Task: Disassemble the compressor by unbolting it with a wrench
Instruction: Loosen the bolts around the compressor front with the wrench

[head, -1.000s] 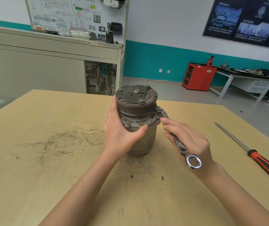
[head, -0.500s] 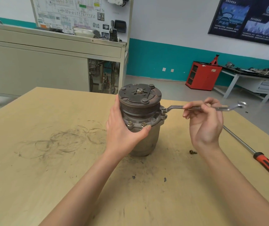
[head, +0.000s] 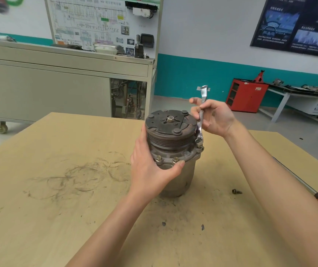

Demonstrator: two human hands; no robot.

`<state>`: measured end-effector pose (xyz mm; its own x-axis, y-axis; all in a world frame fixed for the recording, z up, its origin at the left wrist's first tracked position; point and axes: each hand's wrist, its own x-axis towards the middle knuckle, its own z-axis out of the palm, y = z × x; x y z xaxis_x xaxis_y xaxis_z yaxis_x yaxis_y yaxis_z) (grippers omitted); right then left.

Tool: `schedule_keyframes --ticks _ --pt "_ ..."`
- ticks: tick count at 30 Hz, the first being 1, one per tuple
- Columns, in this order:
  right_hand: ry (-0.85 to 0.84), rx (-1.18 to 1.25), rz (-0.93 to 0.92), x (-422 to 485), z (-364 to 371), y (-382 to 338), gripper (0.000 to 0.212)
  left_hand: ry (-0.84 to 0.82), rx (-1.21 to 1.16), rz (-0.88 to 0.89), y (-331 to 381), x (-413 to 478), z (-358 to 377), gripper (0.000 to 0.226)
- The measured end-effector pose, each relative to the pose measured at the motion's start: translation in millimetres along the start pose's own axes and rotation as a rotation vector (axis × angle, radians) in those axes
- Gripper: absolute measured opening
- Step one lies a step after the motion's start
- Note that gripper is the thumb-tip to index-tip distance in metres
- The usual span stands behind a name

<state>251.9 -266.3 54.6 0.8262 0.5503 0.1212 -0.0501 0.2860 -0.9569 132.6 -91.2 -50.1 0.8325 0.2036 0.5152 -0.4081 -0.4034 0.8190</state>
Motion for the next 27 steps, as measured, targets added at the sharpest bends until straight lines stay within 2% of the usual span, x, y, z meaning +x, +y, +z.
schedule_keyframes --ticks 2,4,9,11,14,22,27 --pt "0.084 -0.042 -0.076 -11 -1 -9 0.018 -0.007 -0.002 -0.003 -1 0 0 0.117" --pt "0.242 -0.153 -0.224 -29 1 -20 0.021 -0.011 -0.002 -0.007 0 0 0 0.117" --pt "0.556 -0.793 -0.715 -92 27 -2 0.016 -0.006 0.002 -0.009 0 0 0 0.117" --pt "0.578 -1.099 -0.875 -112 44 26 0.018 0.003 0.01 -0.009 0 0 1 0.117" --pt "0.496 -1.428 -1.054 -127 63 60 0.03 0.016 0.012 -0.003 1 -1 1 0.117" --pt "0.555 -1.676 -1.212 -137 71 88 0.024 0.012 0.0 -0.006 3 -2 -1 0.119" --pt "0.58 -1.695 -1.285 -134 64 91 0.032 0.003 0.005 -0.008 4 -2 -1 0.118"
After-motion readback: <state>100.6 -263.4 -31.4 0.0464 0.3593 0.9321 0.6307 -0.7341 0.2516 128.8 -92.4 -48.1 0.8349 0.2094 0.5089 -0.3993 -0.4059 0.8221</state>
